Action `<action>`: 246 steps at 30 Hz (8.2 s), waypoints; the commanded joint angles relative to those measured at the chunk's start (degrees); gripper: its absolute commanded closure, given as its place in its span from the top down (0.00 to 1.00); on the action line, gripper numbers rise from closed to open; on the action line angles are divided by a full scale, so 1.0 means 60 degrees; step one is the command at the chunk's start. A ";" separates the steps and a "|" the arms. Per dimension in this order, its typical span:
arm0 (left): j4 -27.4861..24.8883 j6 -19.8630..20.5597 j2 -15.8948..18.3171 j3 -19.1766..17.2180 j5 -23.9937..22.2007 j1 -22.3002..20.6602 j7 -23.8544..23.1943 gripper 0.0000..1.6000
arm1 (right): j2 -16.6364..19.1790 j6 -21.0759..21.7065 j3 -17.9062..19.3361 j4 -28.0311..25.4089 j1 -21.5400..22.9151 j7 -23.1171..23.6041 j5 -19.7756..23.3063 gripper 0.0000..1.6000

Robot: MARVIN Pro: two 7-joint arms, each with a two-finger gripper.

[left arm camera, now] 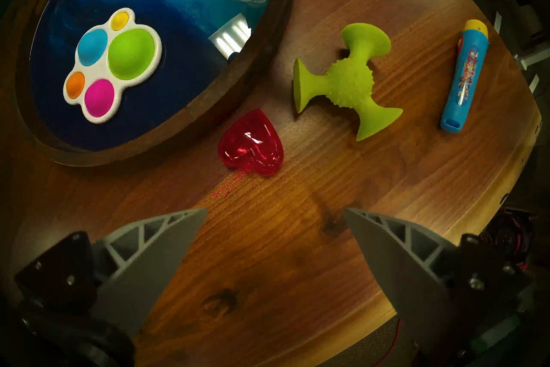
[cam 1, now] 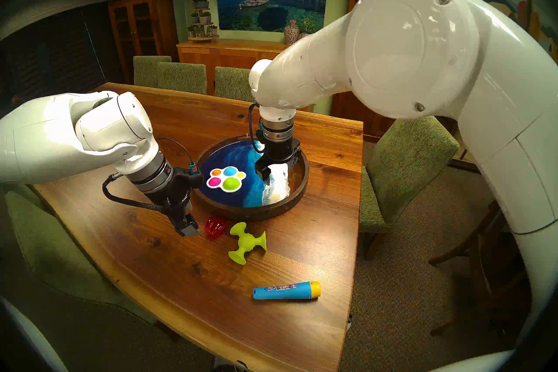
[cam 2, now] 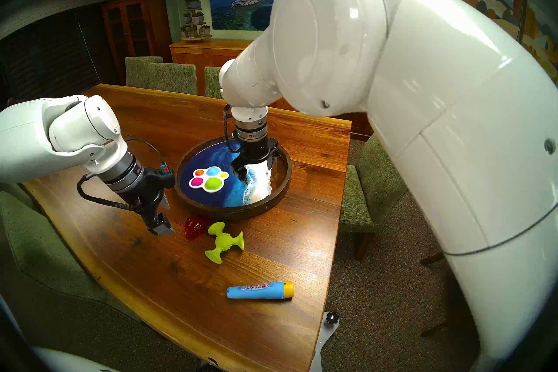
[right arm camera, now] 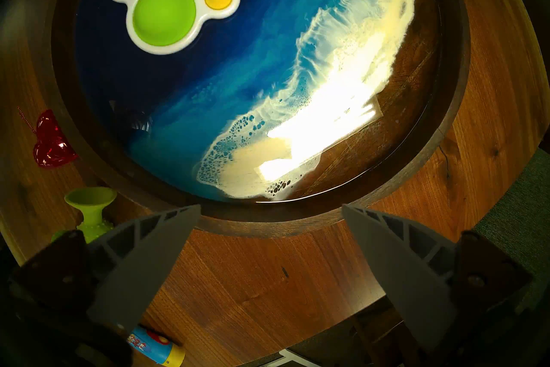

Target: Put toys in center tray

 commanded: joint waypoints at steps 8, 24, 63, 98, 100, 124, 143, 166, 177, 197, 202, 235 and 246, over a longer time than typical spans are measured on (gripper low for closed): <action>0.0506 -0.0017 -0.1171 0.0042 -0.2115 0.0468 0.2307 1.00 | 0.0058 -0.0009 0.0018 0.0167 0.0306 0.0026 -0.0007 1.00; 0.0849 -0.0017 -0.1824 0.0037 -0.4651 0.0894 0.4929 1.00 | 0.0061 -0.0009 0.0022 0.0168 0.0307 0.0028 -0.0012 1.00; 0.1250 -0.1095 -0.1999 0.0280 -0.4652 0.1466 0.5356 1.00 | 0.0062 -0.0009 0.0024 0.0171 0.0307 0.0041 -0.0024 1.00; -0.0310 -0.0398 -0.0896 0.0345 -0.3805 0.0527 0.4662 0.40 | 0.0062 -0.0009 0.0022 0.0170 0.0298 0.0029 -0.0020 1.00; -0.0569 -0.0202 -0.0625 0.0260 -0.3684 0.0408 0.4533 0.40 | 0.0061 -0.0009 0.0022 0.0170 0.0296 0.0028 -0.0020 1.00; 0.0587 -0.0066 -0.1168 -0.0568 -0.2917 0.0109 0.3442 0.39 | 0.0063 -0.0009 0.0025 0.0170 0.0299 0.0027 -0.0020 1.00; 0.0685 -0.0017 -0.1515 -0.0248 -0.2637 0.0108 0.2708 0.51 | 0.0064 -0.0009 0.0027 0.0171 0.0306 0.0041 -0.0029 1.00; -0.1074 -0.0017 0.1662 0.1498 -0.1283 -0.1909 0.2080 0.61 | 0.0062 -0.0009 0.0023 0.0169 0.0287 0.0019 -0.0021 1.00; -0.1151 -0.0017 0.2205 0.2518 -0.0162 -0.2702 0.1138 1.00 | 0.0063 -0.0009 0.0026 0.0169 0.0298 0.0025 -0.0022 1.00; -0.1156 -0.0017 0.2653 0.4134 0.2262 -0.3763 -0.0490 1.00 | 0.0065 -0.0009 0.0029 0.0171 0.0305 0.0037 -0.0028 1.00; -0.1118 -0.0017 0.2403 0.4165 0.2231 -0.3621 -0.0355 1.00 | 0.0065 -0.0009 0.0029 0.0171 0.0306 0.0040 -0.0029 1.00; 0.0112 -0.0506 -0.0187 0.3118 -0.1138 -0.1419 0.2070 1.00 | 0.0065 -0.0009 0.0030 0.0171 0.0305 0.0039 -0.0031 1.00; 0.0466 -0.0590 -0.0600 0.2951 -0.1618 -0.0901 0.2571 1.00 | 0.0066 -0.0009 0.0031 0.0172 0.0306 0.0042 -0.0033 1.00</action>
